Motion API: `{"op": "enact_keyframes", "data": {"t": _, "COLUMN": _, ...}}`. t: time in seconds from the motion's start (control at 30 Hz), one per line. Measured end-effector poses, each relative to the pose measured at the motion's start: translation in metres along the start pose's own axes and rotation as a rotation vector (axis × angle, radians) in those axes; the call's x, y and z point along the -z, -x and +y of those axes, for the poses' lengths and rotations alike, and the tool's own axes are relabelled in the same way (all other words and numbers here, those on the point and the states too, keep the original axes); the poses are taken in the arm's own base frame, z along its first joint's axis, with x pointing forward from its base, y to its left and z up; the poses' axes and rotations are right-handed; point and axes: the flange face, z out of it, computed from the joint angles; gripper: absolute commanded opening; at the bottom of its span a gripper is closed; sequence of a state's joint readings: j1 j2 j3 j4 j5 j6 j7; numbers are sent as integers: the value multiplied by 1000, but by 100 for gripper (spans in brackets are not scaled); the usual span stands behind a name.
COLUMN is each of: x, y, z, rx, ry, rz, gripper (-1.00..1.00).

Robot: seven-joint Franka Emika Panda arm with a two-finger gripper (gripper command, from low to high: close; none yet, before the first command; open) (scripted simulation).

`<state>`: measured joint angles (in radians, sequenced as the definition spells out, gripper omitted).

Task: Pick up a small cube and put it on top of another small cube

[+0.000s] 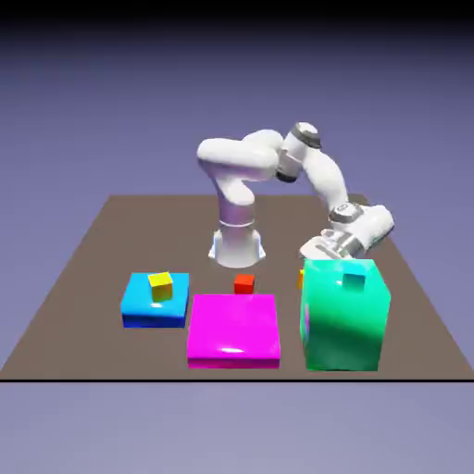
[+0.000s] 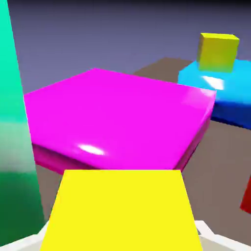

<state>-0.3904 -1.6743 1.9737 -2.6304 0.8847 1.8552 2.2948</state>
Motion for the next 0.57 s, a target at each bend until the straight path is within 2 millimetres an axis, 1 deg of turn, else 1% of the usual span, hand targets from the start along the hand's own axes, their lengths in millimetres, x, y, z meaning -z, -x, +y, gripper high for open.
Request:
{"op": "enact_keyframes", "data": {"t": 0.2, "x": -49, "y": -75, "z": 3, "rx": -167, "ry": 208, "rz": 153, "gripper": -100}}
{"op": "enact_keyframes", "data": {"t": 0.27, "x": -49, "y": -76, "z": 3, "rx": -168, "ry": 210, "rz": 154, "gripper": -100}}
{"op": "enact_keyframes", "data": {"t": 0.43, "x": -98, "y": -69, "z": 23, "rx": -167, "ry": 210, "rz": 154, "gripper": -100}}
{"op": "enact_keyframes", "data": {"t": 0.47, "x": -107, "y": -69, "z": 26, "rx": -168, "ry": 210, "rz": 154, "gripper": 100}}
{"op": "enact_keyframes", "data": {"t": 0.53, "x": -107, "y": -70, "z": 26, "rx": -168, "ry": 210, "rz": 155, "gripper": 100}}
{"op": "enact_keyframes", "data": {"t": 0.57, "x": -97, "y": -69, "z": 23, "rx": -167, "ry": 211, "rz": 155, "gripper": 100}}
